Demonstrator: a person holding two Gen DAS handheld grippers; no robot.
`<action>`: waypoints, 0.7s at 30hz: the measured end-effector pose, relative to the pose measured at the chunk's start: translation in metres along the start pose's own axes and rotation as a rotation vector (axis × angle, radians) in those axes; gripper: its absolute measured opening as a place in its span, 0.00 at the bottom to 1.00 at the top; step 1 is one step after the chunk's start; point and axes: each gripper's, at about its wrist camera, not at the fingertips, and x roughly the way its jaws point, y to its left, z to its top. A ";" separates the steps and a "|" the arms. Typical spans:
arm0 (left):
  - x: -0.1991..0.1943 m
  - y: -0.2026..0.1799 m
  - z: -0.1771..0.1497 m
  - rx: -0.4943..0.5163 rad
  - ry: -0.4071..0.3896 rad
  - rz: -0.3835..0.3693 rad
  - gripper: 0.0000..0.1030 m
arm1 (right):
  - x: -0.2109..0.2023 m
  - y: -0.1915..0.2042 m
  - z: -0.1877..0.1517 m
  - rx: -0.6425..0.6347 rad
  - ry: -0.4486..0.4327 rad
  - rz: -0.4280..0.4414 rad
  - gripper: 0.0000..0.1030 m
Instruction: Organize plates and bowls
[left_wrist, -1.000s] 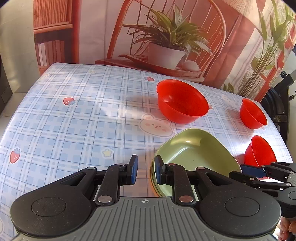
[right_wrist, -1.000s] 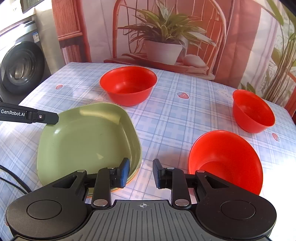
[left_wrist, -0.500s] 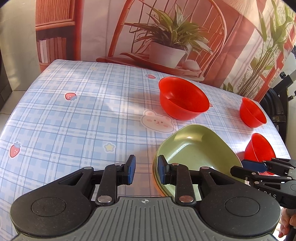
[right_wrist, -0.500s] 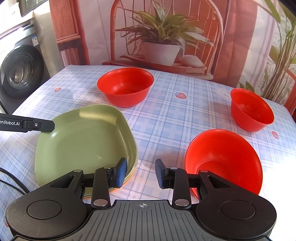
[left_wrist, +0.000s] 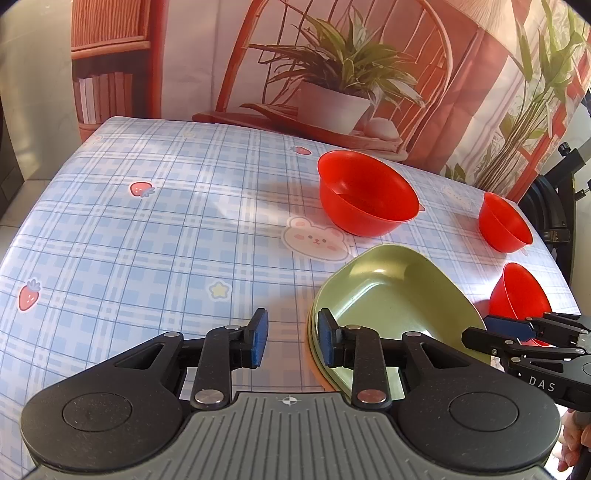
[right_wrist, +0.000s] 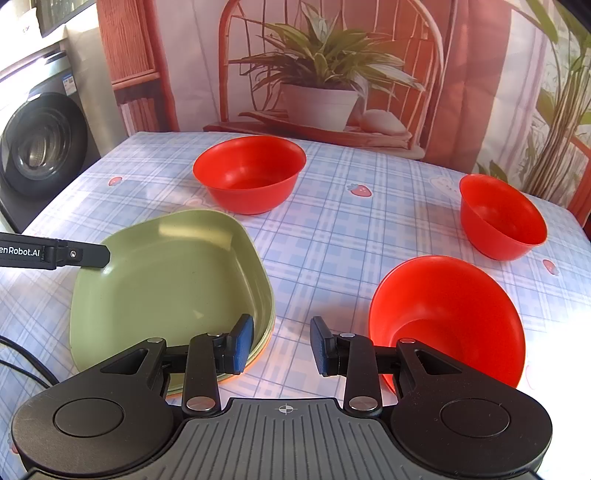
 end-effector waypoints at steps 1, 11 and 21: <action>0.000 0.000 0.000 -0.001 0.000 0.000 0.32 | 0.000 0.000 0.000 0.001 0.000 0.000 0.29; 0.001 0.000 0.000 0.001 -0.002 0.002 0.32 | 0.000 0.000 -0.001 0.013 0.001 0.003 0.29; -0.015 -0.012 0.018 0.040 -0.044 -0.041 0.30 | -0.017 0.003 0.009 0.037 -0.044 0.040 0.25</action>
